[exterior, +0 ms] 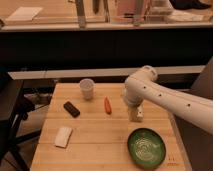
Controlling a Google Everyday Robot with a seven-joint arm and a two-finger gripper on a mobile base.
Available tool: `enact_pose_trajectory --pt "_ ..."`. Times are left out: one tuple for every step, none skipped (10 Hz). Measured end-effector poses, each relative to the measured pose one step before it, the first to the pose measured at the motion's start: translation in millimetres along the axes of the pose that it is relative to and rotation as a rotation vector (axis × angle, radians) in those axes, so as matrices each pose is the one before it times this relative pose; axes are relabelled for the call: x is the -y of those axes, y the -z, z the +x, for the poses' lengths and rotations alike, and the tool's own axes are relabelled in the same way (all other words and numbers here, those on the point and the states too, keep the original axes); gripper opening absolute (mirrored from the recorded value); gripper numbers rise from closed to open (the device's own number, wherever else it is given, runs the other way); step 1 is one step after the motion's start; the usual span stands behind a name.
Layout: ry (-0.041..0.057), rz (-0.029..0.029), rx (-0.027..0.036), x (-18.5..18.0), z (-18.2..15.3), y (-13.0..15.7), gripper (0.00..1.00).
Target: Move the arm in a circular motion
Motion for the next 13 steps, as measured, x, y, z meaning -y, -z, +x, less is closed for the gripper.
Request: enact_pose_trajectory --pt "0.00287 0.00052 -0.00008 0.25 -0.95 0.17 0.8" --pt "0.00469 0.00004 -0.0002 -0.13 -0.52 0.0 0.8" --pt "0.00298 -0.00058 0.00089 0.19 -1.11 -0.12 0.8" --pt "0.00183 -0.00002 -0.00059 0.31 -0.56 -0.14 0.8" --pt "0.00845 -0.00009 0.00147 2.09 -3.03 -1.36 0.8" --pt "0.00318 0.00075 -0.00039 0.61 -0.21 -0.08 0.8" --pt "0.00384 0.00055 -0.0004 0.25 0.82 -0.22 0.8" --pt "0.00206 0.00061 0.00128 -0.06 0.58 0.21 0.8" --pt "0.00033 0.00051 0.00034 -1.31 2.74 0.41 0.8" --pt "-0.00216 0.00035 -0.00034 -1.53 3.52 -0.17 0.8" --pt "0.00099 -0.00001 0.00274 -0.22 0.06 0.13 0.8" --pt "0.00502 0.00032 0.00136 1.29 -0.49 -0.6 0.8" --pt "0.00378 0.00042 -0.00006 0.85 -0.34 0.06 0.8"
